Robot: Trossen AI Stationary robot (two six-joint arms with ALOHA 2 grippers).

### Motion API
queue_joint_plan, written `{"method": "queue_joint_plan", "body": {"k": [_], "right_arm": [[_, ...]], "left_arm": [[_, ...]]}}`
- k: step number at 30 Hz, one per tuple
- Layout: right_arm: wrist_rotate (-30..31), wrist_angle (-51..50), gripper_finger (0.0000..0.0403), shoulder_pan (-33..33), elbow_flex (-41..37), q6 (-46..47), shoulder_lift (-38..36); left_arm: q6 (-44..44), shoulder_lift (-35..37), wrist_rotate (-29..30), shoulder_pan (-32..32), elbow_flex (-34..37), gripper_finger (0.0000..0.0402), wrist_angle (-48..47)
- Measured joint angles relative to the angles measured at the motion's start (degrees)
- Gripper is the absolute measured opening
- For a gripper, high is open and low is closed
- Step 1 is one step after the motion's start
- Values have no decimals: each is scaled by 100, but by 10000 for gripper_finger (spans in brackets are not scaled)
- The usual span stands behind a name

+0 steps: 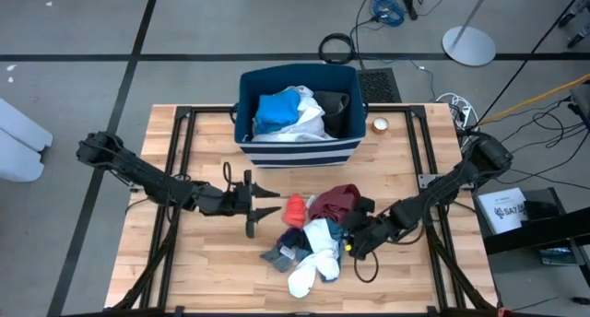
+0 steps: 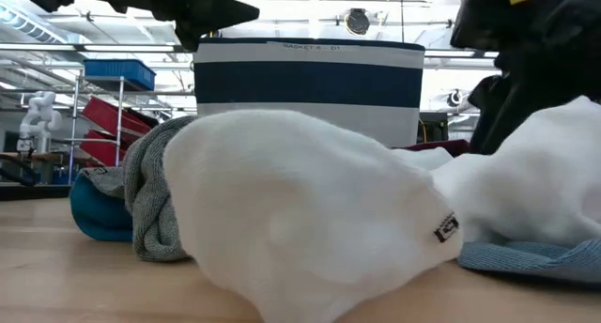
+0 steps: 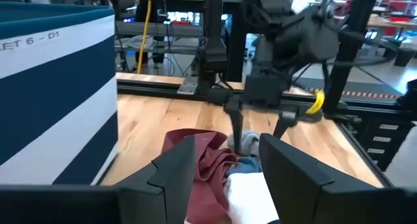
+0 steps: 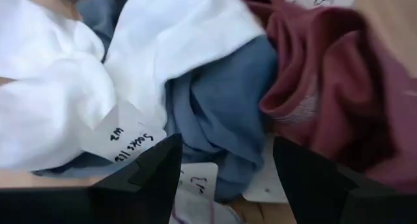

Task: Sort clothes
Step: Move the blue pair of socks to the center of the table

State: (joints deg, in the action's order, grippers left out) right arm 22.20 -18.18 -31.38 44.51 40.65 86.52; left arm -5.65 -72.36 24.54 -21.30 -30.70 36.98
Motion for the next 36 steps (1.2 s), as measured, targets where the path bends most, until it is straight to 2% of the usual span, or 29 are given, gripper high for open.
{"method": "queue_joint_plan", "body": {"k": [8,11,15,20,21,24,29,36], "right_arm": [[-2,753,228,107,0,-241,475],[-163,747,212,183,0,-207,563],[-592,727,147,300,0,-145,593],[-941,685,25,448,0,-266,539],[-990,667,14,482,2,-313,500],[-1049,467,14,591,128,-385,356],[-988,-579,5,674,912,-860,114],[-328,-1890,3,680,2674,-1783,90]], "left_arm": [[-9,0,113,0,0,180,-40],[-8,0,113,-3,-1,180,-40],[-9,0,117,-5,-2,180,-35],[-11,0,117,-5,-4,180,-21],[-11,0,117,-5,-4,180,-22],[-13,0,117,-5,-4,180,-19],[-13,0,117,-9,-4,180,-16],[-14,0,119,-9,-7,180,-13]]}}
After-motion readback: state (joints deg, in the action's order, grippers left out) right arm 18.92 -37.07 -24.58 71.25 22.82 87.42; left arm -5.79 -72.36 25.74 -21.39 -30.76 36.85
